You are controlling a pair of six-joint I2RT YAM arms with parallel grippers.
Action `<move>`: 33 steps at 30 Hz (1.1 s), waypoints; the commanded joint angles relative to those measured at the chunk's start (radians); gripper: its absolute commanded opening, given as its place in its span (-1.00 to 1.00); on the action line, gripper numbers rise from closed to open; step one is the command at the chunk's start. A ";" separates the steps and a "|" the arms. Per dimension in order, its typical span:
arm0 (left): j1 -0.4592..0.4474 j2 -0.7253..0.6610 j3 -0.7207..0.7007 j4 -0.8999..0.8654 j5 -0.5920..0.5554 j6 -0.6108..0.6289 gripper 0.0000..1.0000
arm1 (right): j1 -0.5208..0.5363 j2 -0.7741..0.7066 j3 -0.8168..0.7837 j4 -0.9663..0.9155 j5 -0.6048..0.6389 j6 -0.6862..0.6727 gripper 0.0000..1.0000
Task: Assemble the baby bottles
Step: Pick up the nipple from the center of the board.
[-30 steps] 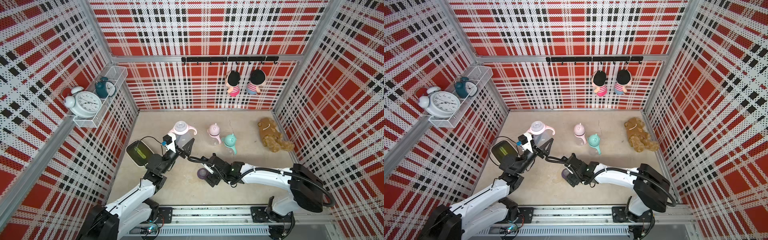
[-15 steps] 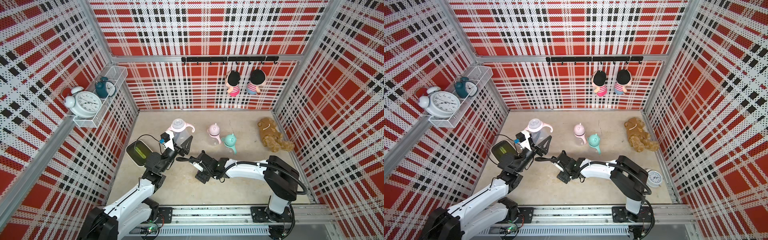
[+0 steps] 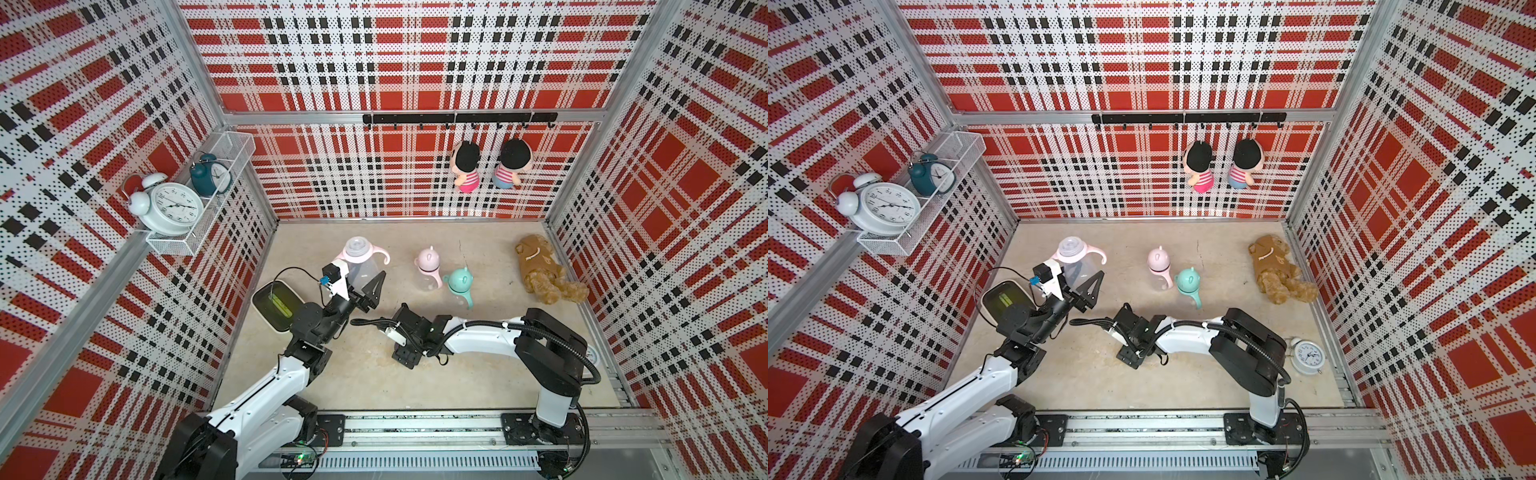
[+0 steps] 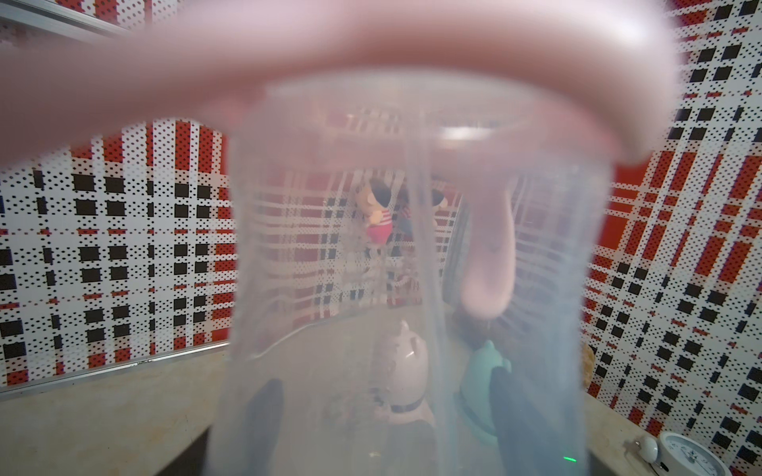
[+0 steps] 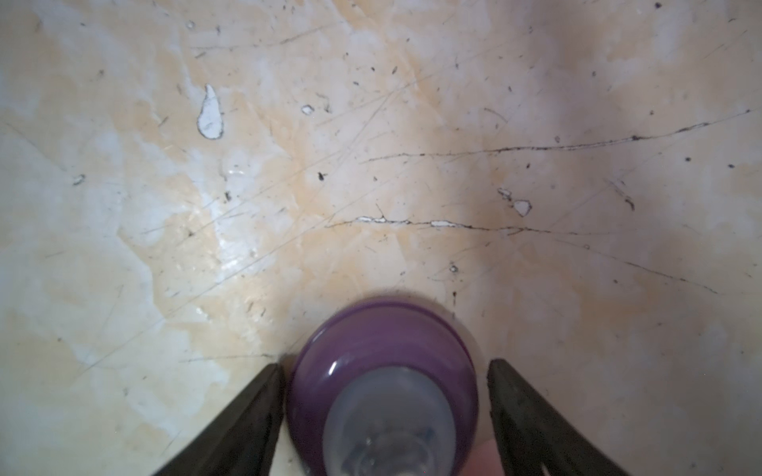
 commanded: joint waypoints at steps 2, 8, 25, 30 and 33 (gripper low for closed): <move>0.008 0.003 0.027 0.019 0.008 0.001 -1.00 | -0.007 0.037 0.030 -0.074 -0.003 -0.014 0.54; 0.006 0.007 0.026 0.019 0.008 -0.001 -1.00 | -0.008 0.056 0.054 -0.119 -0.012 -0.018 0.53; 0.011 0.028 0.035 0.023 -0.003 0.000 -1.00 | -0.007 -0.001 0.055 -0.163 -0.062 0.045 0.21; 0.025 0.060 0.049 0.052 0.004 -0.030 -1.00 | 0.010 -0.106 -0.022 -0.107 -0.077 0.094 0.20; 0.032 0.084 0.062 0.066 0.015 -0.044 -1.00 | 0.020 -0.145 -0.046 -0.109 -0.089 0.125 0.20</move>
